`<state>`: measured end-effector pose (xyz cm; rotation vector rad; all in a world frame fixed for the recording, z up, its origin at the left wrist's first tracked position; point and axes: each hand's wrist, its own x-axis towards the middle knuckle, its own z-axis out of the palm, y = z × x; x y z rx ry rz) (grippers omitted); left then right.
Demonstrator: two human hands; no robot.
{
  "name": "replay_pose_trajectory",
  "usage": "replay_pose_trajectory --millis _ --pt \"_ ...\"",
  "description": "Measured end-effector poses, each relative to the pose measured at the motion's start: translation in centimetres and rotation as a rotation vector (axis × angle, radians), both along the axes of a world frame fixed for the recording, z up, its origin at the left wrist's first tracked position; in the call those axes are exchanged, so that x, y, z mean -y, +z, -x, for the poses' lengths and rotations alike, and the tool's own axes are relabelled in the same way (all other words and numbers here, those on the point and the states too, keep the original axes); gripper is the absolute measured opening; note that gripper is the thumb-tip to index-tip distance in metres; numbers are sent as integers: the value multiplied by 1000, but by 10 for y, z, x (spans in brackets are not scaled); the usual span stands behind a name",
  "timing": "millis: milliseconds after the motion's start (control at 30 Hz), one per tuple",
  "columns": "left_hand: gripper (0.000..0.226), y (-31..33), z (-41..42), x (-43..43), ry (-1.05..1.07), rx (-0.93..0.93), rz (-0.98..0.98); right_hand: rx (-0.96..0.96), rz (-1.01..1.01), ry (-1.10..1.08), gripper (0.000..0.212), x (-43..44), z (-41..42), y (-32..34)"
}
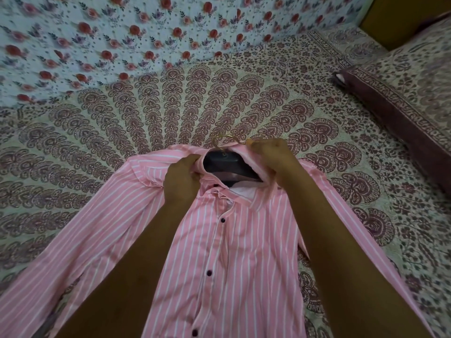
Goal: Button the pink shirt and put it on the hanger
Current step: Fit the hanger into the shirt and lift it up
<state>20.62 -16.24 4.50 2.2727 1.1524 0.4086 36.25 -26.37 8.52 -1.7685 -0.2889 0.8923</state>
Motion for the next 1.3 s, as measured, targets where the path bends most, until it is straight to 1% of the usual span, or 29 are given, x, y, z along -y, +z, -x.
replay_pose_trajectory --millis 67,100,133,167,233,333,367,433,500,533,600,633,700,733,833,867,933,1000,1033,1100,1133,1200,1300 --pt "43 1 3 1 -15 6 -2 -294 0 85 20 5 -1 1" --pt "43 1 5 2 -28 13 -5 -361 -14 113 18 6 -1 -2" --pt "43 1 7 2 -39 22 -10 -384 -36 120 16 6 1 -5" --pt "44 1 9 2 -46 30 -14 -363 -66 118 14 6 3 -9" --pt "46 1 10 3 -48 32 -20 -202 -144 135 7 4 7 -11" --pt "45 1 11 2 -63 35 -14 9 -205 241 9 2 7 -6" --pt "45 0 11 2 -67 34 -17 103 -180 272 10 1 4 -7" --pt "47 -1 11 1 -77 19 -19 274 -121 290 20 -1 0 -7" --pt "47 -2 11 0 -95 28 11 343 -78 255 26 -6 -2 -11" --pt "47 -1 10 1 -93 66 55 365 -48 226 30 -9 -2 -15" --pt "42 3 9 3 -44 191 202 380 19 171 38 -15 0 -22" --pt "40 5 8 4 -16 245 275 369 31 137 39 -17 1 -26" --pt "31 7 7 8 -3 315 360 293 5 77 39 -20 4 -30" --pt "28 7 6 10 -14 331 358 268 -16 58 39 -20 5 -32" --pt "46 2 3 15 -25 344 274 307 -35 38 38 -21 7 -32" --pt "44 -1 1 15 3 363 255 329 -51 34 37 -21 7 -32" --pt "29 -4 -5 15 96 422 248 376 -84 31 43 -19 6 -32" --pt "8 -3 -8 12 187 478 251 393 -97 45 46 -18 5 -33" --pt "6 -2 -9 9 227 480 261 394 -96 53 47 -18 4 -33" --pt "25 -1 -8 1 284 452 312 376 -94 71 49 -19 3 -36" --pt "30 0 -8 -2 302 451 366 356 -97 75 51 -20 3 -37" --pt "27 1 -8 -10 318 467 487 330 -93 97 51 -21 2 -35" --pt "19 0 -4 -16 331 485 553 244 -62 102 38 -21 5 -26"
